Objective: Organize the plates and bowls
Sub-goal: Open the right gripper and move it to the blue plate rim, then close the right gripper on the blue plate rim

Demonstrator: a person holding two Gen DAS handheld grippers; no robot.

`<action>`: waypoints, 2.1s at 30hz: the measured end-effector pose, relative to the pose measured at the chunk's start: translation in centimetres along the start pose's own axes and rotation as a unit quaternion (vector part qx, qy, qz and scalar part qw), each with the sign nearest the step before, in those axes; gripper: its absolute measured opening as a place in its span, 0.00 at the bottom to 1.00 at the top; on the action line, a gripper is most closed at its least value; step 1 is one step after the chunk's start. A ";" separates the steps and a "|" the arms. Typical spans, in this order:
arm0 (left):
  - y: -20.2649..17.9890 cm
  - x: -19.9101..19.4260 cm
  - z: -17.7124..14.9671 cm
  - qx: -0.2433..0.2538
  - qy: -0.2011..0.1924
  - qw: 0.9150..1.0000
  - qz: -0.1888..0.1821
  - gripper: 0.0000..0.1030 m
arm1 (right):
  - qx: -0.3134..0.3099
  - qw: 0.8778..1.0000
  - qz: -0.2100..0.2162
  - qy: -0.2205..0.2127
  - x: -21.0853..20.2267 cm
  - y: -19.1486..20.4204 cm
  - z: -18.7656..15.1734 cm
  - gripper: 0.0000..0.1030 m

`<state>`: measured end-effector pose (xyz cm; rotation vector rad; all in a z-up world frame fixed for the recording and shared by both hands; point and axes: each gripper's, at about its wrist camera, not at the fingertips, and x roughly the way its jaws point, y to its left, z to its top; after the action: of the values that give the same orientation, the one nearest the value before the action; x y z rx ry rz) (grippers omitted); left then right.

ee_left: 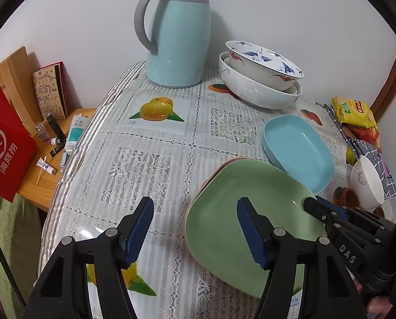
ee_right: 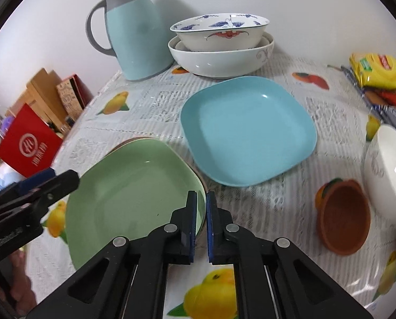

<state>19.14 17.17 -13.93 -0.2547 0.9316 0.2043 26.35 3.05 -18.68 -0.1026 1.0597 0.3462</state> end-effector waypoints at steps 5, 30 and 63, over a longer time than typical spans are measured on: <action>-0.5 -0.2 0.3 0.002 -0.003 1.000 -0.007 0.61 | 0.006 1.000 -0.002 -0.026 -1.6 -0.9 0.4 0.44; -7.9 0.9 5.0 0.070 -0.007 0.997 0.009 0.61 | 0.054 0.992 -0.087 -0.067 -5.3 -8.8 4.2 0.55; -10.3 10.4 6.6 0.062 0.052 0.997 -0.015 0.51 | 0.060 0.994 -0.094 0.003 3.3 -10.8 6.1 0.44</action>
<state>33.11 10.07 -17.35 -0.1655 1.0397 0.1052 36.46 -4.86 -19.40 -0.0941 1.0656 0.1116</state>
